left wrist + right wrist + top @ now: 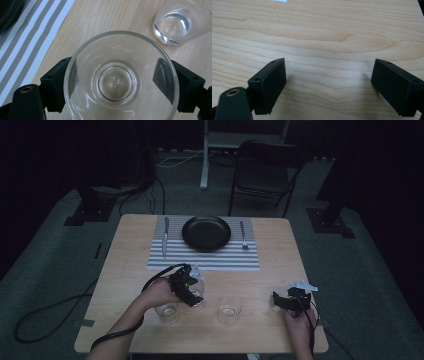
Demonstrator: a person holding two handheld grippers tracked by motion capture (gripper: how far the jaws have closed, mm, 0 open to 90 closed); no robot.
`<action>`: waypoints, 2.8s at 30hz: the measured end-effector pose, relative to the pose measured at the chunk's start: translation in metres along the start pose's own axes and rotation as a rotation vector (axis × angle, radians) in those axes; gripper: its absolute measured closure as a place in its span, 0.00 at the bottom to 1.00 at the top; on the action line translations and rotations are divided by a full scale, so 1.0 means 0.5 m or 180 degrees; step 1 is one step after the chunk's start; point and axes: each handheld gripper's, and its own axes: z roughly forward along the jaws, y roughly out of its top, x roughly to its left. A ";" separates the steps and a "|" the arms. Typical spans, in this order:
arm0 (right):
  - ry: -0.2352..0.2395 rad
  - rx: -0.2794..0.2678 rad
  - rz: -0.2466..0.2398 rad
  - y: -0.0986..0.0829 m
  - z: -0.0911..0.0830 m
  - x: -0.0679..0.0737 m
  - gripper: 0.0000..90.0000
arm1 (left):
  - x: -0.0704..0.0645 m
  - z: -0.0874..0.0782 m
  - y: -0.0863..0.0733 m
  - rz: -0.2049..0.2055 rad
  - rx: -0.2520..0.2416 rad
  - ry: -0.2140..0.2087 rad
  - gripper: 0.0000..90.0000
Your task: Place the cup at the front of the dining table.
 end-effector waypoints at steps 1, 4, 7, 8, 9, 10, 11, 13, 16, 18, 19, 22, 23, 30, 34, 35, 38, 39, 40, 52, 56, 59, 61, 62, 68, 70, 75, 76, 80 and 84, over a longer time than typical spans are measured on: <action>0.0000 0.0000 0.0000 0.000 0.000 0.000 0.14 | 0.003 0.000 0.000 -0.0018 0.0009 0.0015 0.20; -0.0001 0.0000 -0.0001 0.000 0.000 0.000 0.14 | 0.015 -0.001 -0.004 -0.0075 0.0038 0.0047 0.20; -0.0001 0.0000 -0.0001 0.000 0.000 0.000 0.14 | 0.025 -0.002 -0.006 -0.0113 0.0059 0.0102 0.20; -0.0001 0.0000 -0.0001 0.000 0.000 0.000 0.14 | 0.029 -0.004 -0.007 -0.0163 0.0075 0.0127 0.20; -0.0001 0.0000 -0.0001 0.000 0.000 0.000 0.14 | 0.031 -0.005 -0.008 -0.0167 0.0076 0.0137 0.20; -0.0001 0.0000 -0.0001 0.000 0.000 0.000 0.14 | 0.031 -0.005 -0.008 -0.0167 0.0076 0.0137 0.20; -0.0001 0.0000 0.0000 0.000 0.000 0.000 0.14 | 0.039 -0.010 -0.012 -0.0226 0.0048 0.0102 0.20; -0.0001 0.0000 -0.0001 0.000 0.000 0.000 0.14 | 0.046 -0.012 -0.017 -0.0279 0.0019 0.0057 0.20; -0.0001 0.0000 -0.0001 0.000 0.000 0.000 0.14 | 0.049 -0.014 -0.021 -0.0310 0.0006 0.0137 0.20; -0.0001 0.0000 -0.0001 0.000 0.000 0.000 0.14 | 0.059 -0.019 -0.028 -0.0400 -0.0008 0.0254 0.20; -0.0001 0.0000 -0.0001 0.000 0.000 0.000 0.14 | 0.062 -0.021 -0.029 -0.0433 0.0000 0.0274 0.20; -0.0001 0.0000 -0.0001 0.000 0.000 0.000 0.14 | 0.069 -0.025 -0.033 -0.0505 0.0003 0.0310 0.20; -0.0001 0.0000 -0.0001 0.000 0.000 0.000 0.14 | 0.076 -0.027 -0.036 -0.0542 0.0016 0.0337 0.20; -0.0001 -0.0001 -0.0002 0.000 0.000 0.000 0.14 | 0.098 -0.033 -0.047 -0.0718 -0.0014 0.0405 0.20; -0.0001 0.0000 -0.0002 0.000 0.000 0.000 0.14 | 0.108 -0.032 -0.048 -0.0780 0.0016 0.0497 0.20; -0.0001 0.0000 -0.0002 0.000 0.000 0.000 0.14 | 0.109 -0.032 -0.047 -0.0774 0.0014 0.0513 0.20; -0.0001 0.0000 -0.0002 0.000 0.000 0.000 0.14 | 0.113 -0.033 -0.046 -0.0801 -0.0018 0.0538 0.20; -0.0001 0.0000 -0.0001 0.000 0.000 0.000 0.14 | 0.115 -0.032 -0.046 -0.0837 -0.0019 0.0532 0.20; -0.0001 0.0000 -0.0002 0.000 0.000 0.000 0.14 | 0.117 -0.032 -0.045 -0.0834 -0.0020 0.0542 0.20; -0.0001 -0.0001 -0.0002 0.000 0.000 0.000 0.14 | 0.155 -0.034 -0.036 -0.1045 -0.0094 0.0601 0.20; -0.0001 -0.0001 -0.0002 0.000 0.000 0.000 0.14 | 0.168 -0.033 -0.032 -0.1110 -0.0129 0.0601 0.20; -0.0001 0.0000 -0.0001 0.000 0.000 0.000 0.14 | 0.177 -0.031 -0.027 -0.1155 -0.0117 0.0628 0.20; -0.0001 0.0000 -0.0002 0.000 0.000 0.000 0.14 | 0.183 -0.031 -0.021 -0.1159 -0.0080 0.0648 0.20; -0.0001 -0.0001 -0.0002 0.000 0.000 0.000 0.14 | 0.186 -0.032 -0.019 -0.1176 -0.0102 0.0674 0.20; -0.0001 0.0000 -0.0001 0.000 0.000 0.000 0.14 | 0.209 -0.038 -0.007 -0.1290 -0.0171 0.0721 0.20; -0.0001 0.0000 -0.0001 0.000 0.000 0.000 0.14 | 0.211 -0.037 -0.007 -0.1304 -0.0190 0.0731 0.20; -0.0001 0.0000 -0.0002 0.000 0.000 0.000 0.14 | 0.228 -0.020 -0.004 -0.1382 -0.0139 0.0799 0.20; -0.0001 -0.0001 -0.0003 0.000 0.000 0.000 0.14 | 0.231 -0.017 -0.002 -0.1377 -0.0115 0.0811 0.20; -0.0001 0.0000 -0.0002 0.000 0.000 0.000 0.14 | 0.246 -0.015 0.003 -0.1439 -0.0110 0.0857 0.20; -0.0001 0.0000 -0.0001 0.000 0.000 0.000 0.14 | 0.263 -0.015 0.008 -0.1474 -0.0129 0.0898 0.20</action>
